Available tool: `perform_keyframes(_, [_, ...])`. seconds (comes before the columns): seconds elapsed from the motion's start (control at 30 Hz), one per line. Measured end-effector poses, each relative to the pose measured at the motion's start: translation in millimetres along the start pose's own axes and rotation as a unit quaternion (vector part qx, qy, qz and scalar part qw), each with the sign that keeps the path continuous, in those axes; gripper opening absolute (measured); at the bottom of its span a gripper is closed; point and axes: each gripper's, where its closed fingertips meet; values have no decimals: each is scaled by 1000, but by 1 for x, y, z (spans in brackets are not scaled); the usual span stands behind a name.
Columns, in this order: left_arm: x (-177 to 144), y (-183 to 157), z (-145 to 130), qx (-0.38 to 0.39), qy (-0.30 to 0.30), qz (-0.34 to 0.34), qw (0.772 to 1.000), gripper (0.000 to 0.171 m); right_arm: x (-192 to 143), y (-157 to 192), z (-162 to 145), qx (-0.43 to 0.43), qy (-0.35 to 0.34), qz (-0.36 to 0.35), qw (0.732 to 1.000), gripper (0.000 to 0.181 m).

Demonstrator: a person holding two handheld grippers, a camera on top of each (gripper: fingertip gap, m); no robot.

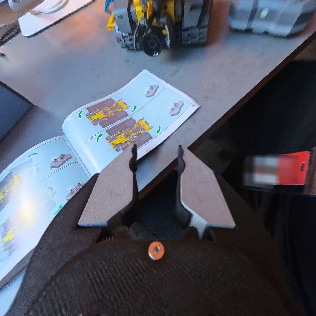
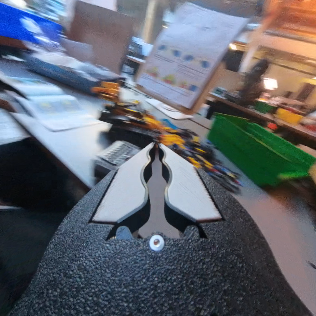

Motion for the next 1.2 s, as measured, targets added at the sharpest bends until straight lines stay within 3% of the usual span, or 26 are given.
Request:
perform_keyframes(0.07, [-7,-11,14,-26,-28,-28,999,47,-22,-60,-32,38,54,-49,997,14])
perform_keyframes(0.17, [-8,-39,32,-26,-51,-79,995,53,-40,-94,-68,119,90,-18,989,27])
perform_keyframes(0.3, [6,-89,56,-4,-56,-159,986,55,-24,-50,-61,177,46,121,976,31])
perform_keyframes(0.47, [35,-144,101,47,-79,-223,970,56,20,24,-72,95,130,217,963,37])
perform_keyframes(0.63, [78,-171,129,69,-66,-244,965,80,50,67,-74,48,166,283,943,49])
perform_keyframes(0.77, [101,-182,124,57,-15,-272,960,95,54,87,-84,63,196,331,921,45])
perform_keyframes(0.97, [105,-166,107,90,-6,-229,969,74,48,126,-79,78,174,385,903,41])
perform_keyframes(1.07, [99,-158,108,73,-29,-226,971,66,49,128,-76,69,155,375,911,33])
perform_keyframes(1.2, [99,-157,105,50,-27,-239,969,68,50,109,-64,84,111,332,933,31])
Point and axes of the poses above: each gripper's, where its closed fingertips meet, x out along the fingers, z out of its top, y = z × x across the jaws, and after that the axes turned 7 degrees about z, right-handed
